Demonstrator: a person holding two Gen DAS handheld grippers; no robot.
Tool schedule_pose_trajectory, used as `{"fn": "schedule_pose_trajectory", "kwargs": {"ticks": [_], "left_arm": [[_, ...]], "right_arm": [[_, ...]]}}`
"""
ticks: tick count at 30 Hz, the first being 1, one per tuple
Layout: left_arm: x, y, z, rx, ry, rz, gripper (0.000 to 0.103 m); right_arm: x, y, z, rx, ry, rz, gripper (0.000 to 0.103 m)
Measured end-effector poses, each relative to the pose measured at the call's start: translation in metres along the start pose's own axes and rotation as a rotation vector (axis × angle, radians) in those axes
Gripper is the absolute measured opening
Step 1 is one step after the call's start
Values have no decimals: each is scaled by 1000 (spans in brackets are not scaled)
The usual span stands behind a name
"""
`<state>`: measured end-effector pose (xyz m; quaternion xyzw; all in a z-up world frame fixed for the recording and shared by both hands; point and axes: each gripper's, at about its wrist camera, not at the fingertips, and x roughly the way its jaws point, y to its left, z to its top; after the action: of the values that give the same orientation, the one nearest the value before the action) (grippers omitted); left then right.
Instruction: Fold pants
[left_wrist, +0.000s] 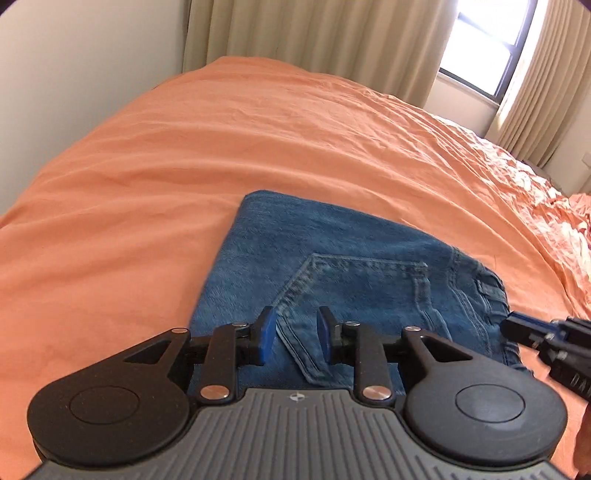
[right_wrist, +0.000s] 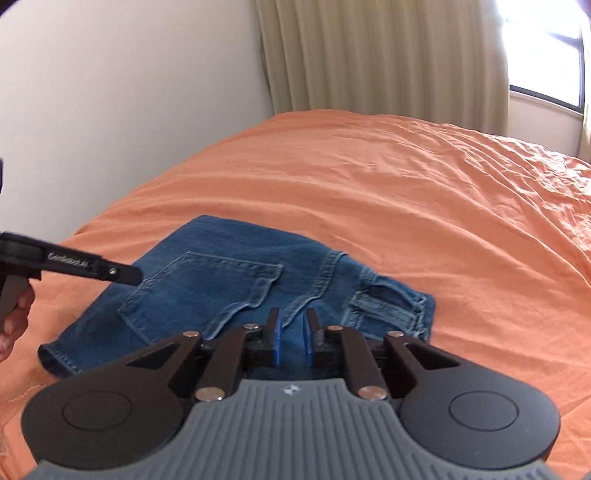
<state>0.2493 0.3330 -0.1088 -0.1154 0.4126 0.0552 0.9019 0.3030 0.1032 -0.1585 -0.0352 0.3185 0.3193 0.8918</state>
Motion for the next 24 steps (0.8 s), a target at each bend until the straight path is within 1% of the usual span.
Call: {"fn": "schedule_pose_trajectory", "kwargs": {"ticks": [3,5,7,9,11,12,13,16,18,19,20,21,22,23,24], "left_arm": [[-12,-12,-10,26,5,-10,30],[-22,-19,-15,48,6,-1,30],[-29,-24,-20,52,19,-8,30],[-35,-25,-22,47,26,-8,30],[-44,-27,-21,36,21,-1,30],[-52,-28,-20,31,14,0,30],[-60,-29,-19,29,4,-3,30],[-94,-36,-12,70,-36,-23,30],[-118,-42,-7,104,-77,-14,30],[-130,-46,-5,118,-96,-2,30],[-143,-50,-2,128,-120,12,31],[-154,-53,-1,136,-144,28,32],[-166,-58,0,153,-176,47,33],[-179,-64,-1,176,-214,64,37],[-191,-69,-2,192,-250,77,52]], "right_arm": [[13,11,-19,-2,49,-19,9],[22,9,-30,36,75,-19,8],[29,6,-35,65,96,-19,8],[35,8,-32,57,123,-32,8],[34,10,-20,54,157,-41,8],[30,11,-14,58,160,-39,8],[23,11,-8,62,157,-30,10],[-17,15,7,56,102,14,29],[-52,23,17,11,61,36,31],[-71,27,23,-15,36,37,35],[-89,31,28,-34,9,39,46],[-107,35,33,-50,-19,45,52],[-125,39,38,-63,-54,58,61],[-142,41,39,-71,-90,70,69],[-162,45,41,-80,-130,84,73]]}}
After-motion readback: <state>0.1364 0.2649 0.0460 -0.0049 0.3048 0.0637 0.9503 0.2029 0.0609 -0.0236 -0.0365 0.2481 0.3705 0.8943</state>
